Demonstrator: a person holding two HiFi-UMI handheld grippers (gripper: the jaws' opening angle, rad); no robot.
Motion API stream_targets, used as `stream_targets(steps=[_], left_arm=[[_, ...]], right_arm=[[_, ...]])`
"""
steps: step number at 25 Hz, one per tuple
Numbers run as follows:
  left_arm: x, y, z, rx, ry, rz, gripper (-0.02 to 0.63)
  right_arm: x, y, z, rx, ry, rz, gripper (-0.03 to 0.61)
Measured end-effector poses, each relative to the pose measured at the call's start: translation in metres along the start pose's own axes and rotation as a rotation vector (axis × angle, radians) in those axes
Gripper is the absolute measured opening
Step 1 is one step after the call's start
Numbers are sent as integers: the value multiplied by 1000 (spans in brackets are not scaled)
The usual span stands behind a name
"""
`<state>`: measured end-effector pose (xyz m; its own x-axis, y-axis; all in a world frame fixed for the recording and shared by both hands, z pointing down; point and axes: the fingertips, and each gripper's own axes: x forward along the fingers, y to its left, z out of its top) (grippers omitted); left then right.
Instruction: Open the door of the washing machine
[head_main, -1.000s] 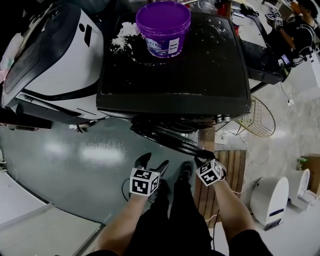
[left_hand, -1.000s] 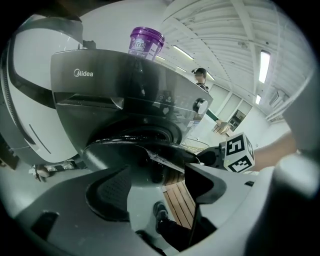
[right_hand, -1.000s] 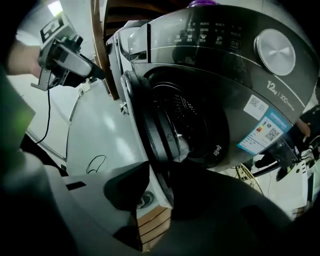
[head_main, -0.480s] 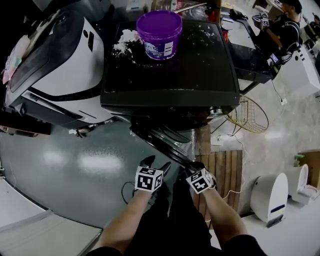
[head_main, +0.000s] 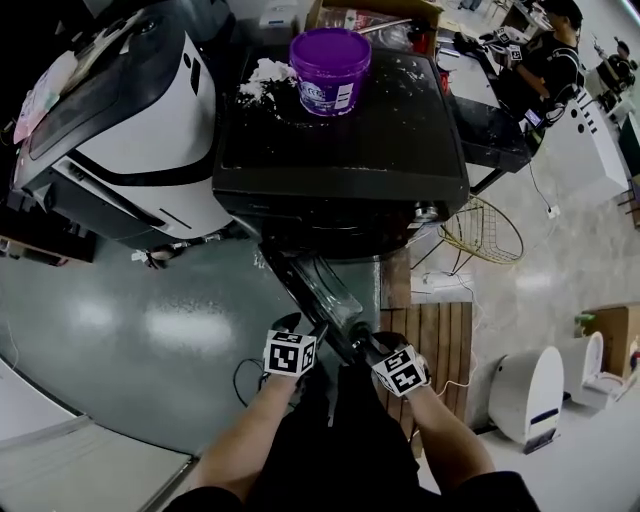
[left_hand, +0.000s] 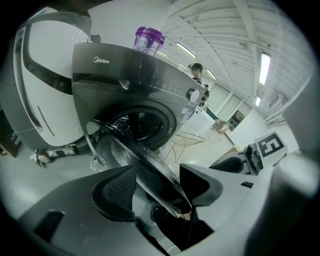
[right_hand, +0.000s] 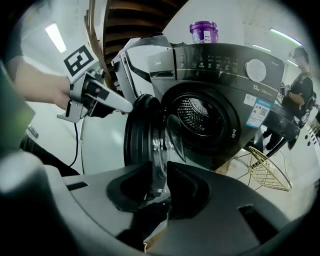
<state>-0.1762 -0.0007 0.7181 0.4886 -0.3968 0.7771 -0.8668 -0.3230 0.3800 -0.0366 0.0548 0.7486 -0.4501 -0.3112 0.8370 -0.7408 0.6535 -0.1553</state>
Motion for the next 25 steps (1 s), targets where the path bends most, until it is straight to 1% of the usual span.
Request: stream_targets(steps=[3,5,9,12,20,23,25], left_arm=[[-7,9,-18,-13,11,23,272],[-14,18,-29,-27,12,44,250],[-32,37,-45,-94,-2,79,245],[-46,53,-57,-116,-9,110,235],[-76,92,-83,-84,17,176,229],[-84,108,-85,-84,25,204,229],[-86,116,-90,-81,44,225,229]], right_arm=[[-11,9,9,-1,-20,0,98],[-16,15,16,-3,-40,0,94],[-25,26,27,-11,-72,-2,87],[-33,35,31,-5,-92,-6,80],[-59,53,36,19,-115,-11,74],[-64,56,44,25,-140,13,69],[-67,56,51,63,-162,46,66]])
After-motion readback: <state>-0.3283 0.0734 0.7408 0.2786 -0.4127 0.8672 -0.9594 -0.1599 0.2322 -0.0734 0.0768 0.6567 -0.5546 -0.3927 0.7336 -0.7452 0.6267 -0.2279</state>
